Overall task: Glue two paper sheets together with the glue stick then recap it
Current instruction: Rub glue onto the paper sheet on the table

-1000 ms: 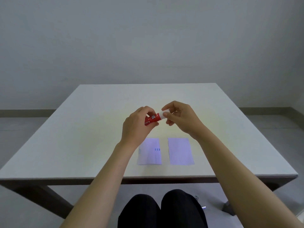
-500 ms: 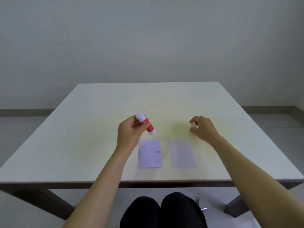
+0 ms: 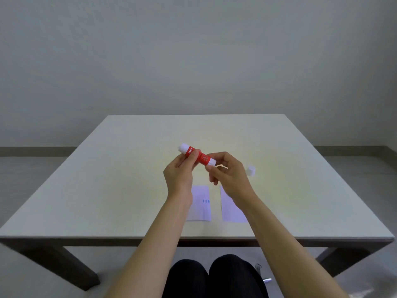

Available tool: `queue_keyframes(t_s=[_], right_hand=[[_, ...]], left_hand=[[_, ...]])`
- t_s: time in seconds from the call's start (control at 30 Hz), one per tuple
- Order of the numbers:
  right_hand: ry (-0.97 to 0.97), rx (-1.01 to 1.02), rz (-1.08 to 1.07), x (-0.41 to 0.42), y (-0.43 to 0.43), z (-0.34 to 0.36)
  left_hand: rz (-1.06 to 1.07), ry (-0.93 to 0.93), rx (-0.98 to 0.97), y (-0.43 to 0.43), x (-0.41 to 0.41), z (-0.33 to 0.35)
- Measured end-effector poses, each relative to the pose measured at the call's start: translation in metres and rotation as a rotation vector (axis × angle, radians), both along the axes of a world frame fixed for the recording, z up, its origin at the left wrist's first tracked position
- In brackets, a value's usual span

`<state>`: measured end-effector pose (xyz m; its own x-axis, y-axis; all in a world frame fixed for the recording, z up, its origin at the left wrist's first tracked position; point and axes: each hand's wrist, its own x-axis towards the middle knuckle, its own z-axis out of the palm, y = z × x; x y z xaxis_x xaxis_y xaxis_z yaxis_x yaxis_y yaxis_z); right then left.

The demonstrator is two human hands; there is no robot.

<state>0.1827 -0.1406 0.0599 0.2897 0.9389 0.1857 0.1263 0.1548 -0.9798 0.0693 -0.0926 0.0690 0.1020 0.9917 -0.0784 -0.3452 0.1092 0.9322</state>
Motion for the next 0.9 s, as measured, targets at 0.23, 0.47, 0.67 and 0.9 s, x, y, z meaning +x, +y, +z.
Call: queue_keyframes(t_s=[0.23, 0.47, 0.67, 0.9], right_hand=[[0.266, -0.256, -0.127, -0.013, -0.003, 0.004], [0.178, -0.053, -0.014, 0.0, -0.017, 0.008], [0.257, -0.303, -0.054, -0.004, -0.014, 0.012], [0.29, -0.13, 0.014, 0.002, -0.018, 0.003]], left_hand=[[-0.081, -0.002, 0.078, -0.008, -0.002, 0.003], [-0.051, 0.022, 0.088, -0.013, 0.0, 0.011], [-0.123, -0.005, 0.1, -0.015, -0.002, 0.011], [-0.126, 0.035, 0.133, -0.013, -0.003, 0.007]])
